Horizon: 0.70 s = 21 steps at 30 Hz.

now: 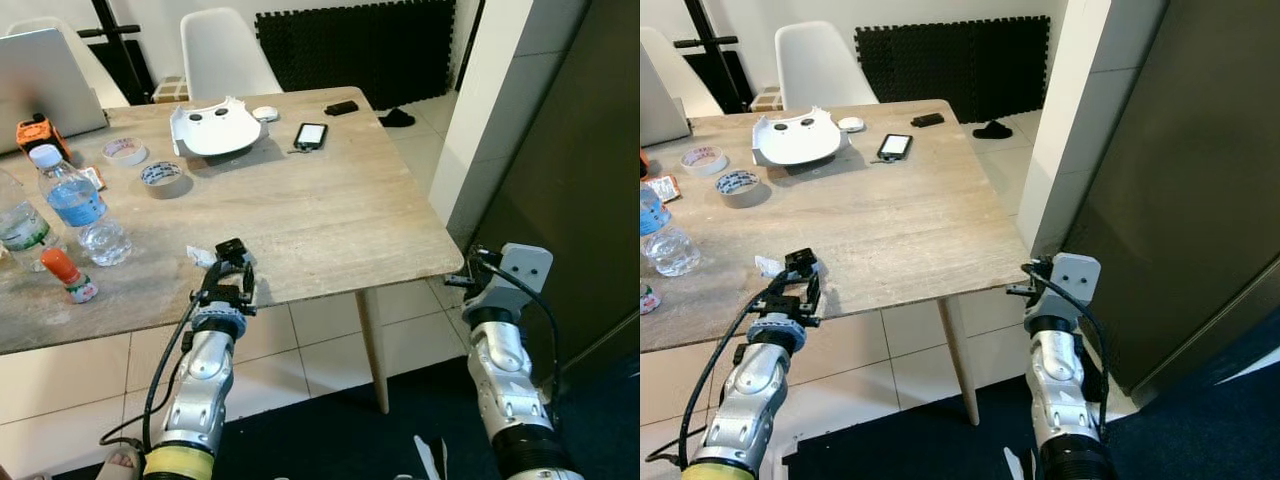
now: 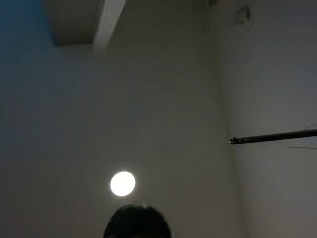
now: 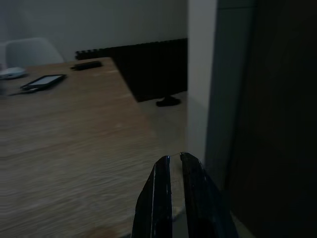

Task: Restocking fridge

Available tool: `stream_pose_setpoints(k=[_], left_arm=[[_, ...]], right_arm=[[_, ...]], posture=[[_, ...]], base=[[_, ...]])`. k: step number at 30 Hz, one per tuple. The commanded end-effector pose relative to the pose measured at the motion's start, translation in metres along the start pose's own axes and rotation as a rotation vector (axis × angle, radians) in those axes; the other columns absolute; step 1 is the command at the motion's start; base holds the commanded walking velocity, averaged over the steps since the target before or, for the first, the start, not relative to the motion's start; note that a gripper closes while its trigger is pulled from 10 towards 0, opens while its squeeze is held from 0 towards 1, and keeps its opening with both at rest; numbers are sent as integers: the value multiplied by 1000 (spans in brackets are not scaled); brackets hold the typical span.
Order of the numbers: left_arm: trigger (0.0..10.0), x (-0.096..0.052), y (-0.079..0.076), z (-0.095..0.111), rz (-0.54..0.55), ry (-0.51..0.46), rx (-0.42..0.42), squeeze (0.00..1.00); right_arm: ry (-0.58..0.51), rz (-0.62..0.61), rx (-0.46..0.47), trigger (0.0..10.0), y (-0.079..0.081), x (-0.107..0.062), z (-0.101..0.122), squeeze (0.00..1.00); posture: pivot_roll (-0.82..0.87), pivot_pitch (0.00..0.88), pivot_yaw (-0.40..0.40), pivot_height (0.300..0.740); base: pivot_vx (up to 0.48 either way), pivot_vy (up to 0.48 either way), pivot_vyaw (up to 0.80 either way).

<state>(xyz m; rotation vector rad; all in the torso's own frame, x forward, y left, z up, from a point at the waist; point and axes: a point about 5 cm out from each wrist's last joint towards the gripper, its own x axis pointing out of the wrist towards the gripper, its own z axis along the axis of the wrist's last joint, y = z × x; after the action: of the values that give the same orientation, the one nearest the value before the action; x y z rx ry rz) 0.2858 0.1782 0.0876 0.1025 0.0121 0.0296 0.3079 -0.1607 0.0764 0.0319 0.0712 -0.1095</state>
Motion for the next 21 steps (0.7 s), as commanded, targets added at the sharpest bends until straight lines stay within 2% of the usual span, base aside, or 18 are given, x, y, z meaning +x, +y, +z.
stream_pose_setpoints(k=[1,9,15,18,21], left_arm=[[10000,-1,-2,0,0,11,-20,0],[10000,-3,6,5,-3,6,1,0],[10000,-1,10,10,11,-11,-1,0],[10000,-2,4,8,7,-4,-15,0],[10000,-4,2,4,-2,12,-9,0]], right_arm=[[13,-3,-2,10000,0,-3,-5,0],[14,-6,21,10000,8,-3,-7,0],[11,4,15,10000,11,-4,-8,0],[-16,14,-18,10000,5,-2,-2,0],[-30,-7,-9,10000,0,-1,2,0]], posture=[[59,2,4,740],[83,7,27,740],[84,8,16,740],[70,8,11,740],[73,16,4,740]], base=[[0,0,0],[0,0,0],[0,0,0],[0,0,0],[0,0,0]])
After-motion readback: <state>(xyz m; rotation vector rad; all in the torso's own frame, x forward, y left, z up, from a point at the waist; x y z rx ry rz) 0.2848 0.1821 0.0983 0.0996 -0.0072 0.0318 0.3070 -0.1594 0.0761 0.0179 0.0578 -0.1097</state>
